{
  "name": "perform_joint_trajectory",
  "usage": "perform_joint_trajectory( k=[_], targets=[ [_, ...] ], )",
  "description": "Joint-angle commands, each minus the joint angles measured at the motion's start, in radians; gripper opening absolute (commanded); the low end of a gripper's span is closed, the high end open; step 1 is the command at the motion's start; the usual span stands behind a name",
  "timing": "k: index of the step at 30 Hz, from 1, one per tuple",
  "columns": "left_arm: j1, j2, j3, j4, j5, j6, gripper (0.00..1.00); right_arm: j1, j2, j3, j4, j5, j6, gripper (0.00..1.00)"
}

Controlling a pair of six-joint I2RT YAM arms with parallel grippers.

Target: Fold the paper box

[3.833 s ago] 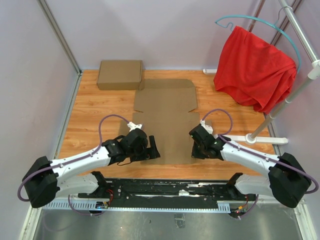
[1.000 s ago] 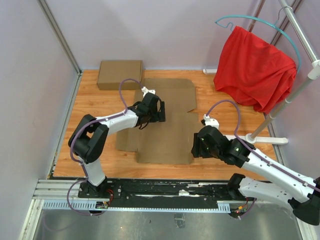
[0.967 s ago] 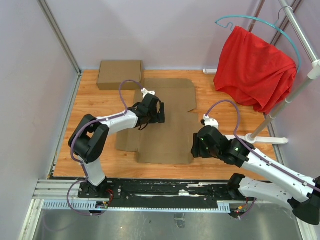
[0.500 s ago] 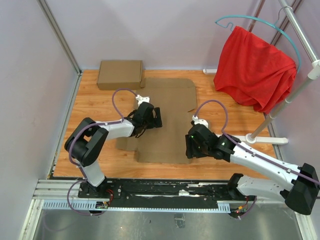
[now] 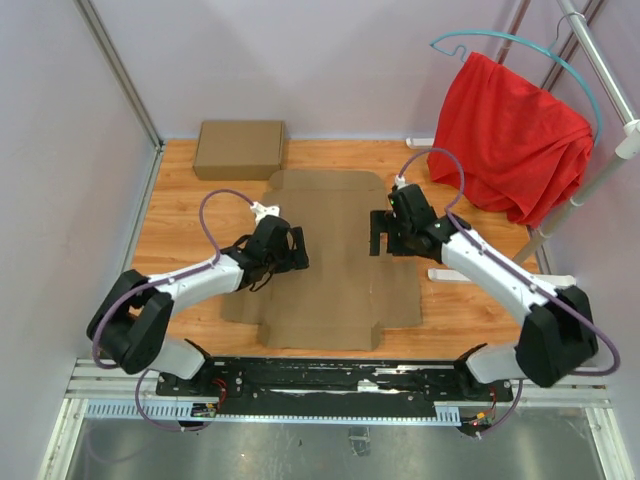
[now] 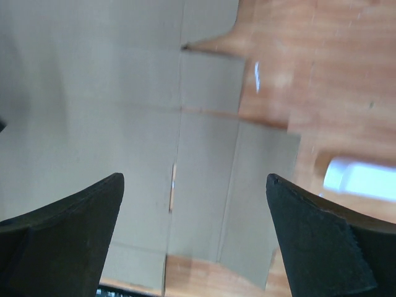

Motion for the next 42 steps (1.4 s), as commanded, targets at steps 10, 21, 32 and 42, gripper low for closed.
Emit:
perform_joint_trajectory(
  k=[10, 21, 32, 42],
  targets=[
    [0.279, -0.081, 0.097, -0.085, 0.003, 0.093, 0.99, -0.141, 0.371, 0.159, 0.121, -0.253, -0.134, 0.98],
    [0.284, 0.053, 0.058, 0.074, -0.02, 0.121, 0.99, -0.201, 0.415, 0.127, 0.196, -0.25, -0.16, 0.98],
    [0.294, 0.158, 0.054, 0.191, 0.005, 0.153, 0.99, -0.213, 0.485, 0.129, 0.222, -0.282, -0.165, 0.98],
    [0.299, 0.212, 0.044, 0.213, 0.015, 0.156, 0.99, -0.212, 0.521, 0.123, 0.238, -0.322, -0.155, 0.99]
  ],
)
